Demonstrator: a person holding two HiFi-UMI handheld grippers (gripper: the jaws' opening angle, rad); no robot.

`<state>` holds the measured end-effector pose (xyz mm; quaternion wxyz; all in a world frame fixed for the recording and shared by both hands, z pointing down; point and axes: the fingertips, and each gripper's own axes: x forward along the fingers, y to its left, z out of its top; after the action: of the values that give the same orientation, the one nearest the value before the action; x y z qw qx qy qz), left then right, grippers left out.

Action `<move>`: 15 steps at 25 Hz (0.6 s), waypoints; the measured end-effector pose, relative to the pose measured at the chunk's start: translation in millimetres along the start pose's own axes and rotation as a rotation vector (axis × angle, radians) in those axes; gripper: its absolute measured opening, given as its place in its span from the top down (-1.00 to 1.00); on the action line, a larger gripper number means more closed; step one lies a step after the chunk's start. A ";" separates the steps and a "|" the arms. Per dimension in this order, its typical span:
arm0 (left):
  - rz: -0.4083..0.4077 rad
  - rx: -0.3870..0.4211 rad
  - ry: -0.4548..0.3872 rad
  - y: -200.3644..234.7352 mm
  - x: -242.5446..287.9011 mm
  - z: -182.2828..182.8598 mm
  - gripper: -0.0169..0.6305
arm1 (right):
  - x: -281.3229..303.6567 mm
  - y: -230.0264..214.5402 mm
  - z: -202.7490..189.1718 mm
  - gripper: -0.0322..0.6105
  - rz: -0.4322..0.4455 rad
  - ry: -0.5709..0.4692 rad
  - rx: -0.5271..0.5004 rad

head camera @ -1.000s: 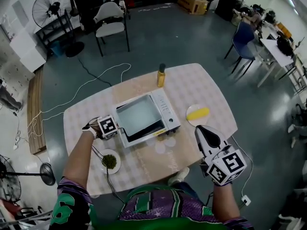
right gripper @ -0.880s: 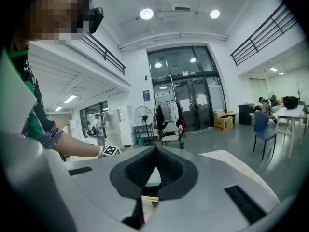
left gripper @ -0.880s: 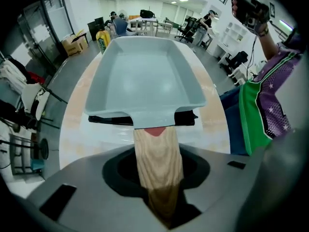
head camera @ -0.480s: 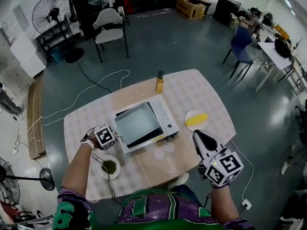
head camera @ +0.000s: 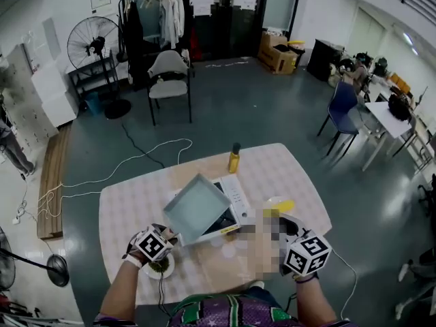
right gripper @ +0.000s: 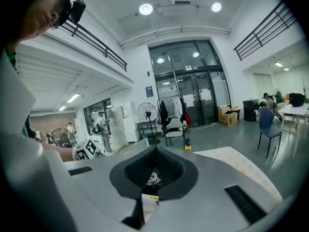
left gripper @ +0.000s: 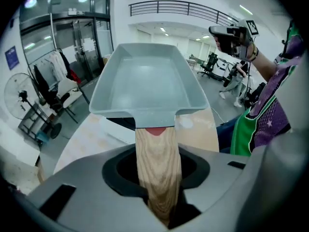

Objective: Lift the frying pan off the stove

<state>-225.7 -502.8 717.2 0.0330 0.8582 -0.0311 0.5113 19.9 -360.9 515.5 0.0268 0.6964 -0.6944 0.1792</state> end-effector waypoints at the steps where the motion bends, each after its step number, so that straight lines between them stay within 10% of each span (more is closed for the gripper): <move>1: 0.029 -0.009 -0.019 -5.0 -10.6 -0.1 0.47 | 0.6 5.0 1.3 0.88 0.007 0.006 -0.006; 15: 0.263 -0.299 -0.413 -81.3 -152.5 98.3 0.46 | -35.2 -11.9 61.7 0.88 0.126 -0.045 -0.041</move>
<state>-205.1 -427.6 534.4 0.0855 0.9183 -0.2234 0.3155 45.6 -344.4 450.3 0.0141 0.6545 -0.7408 0.1504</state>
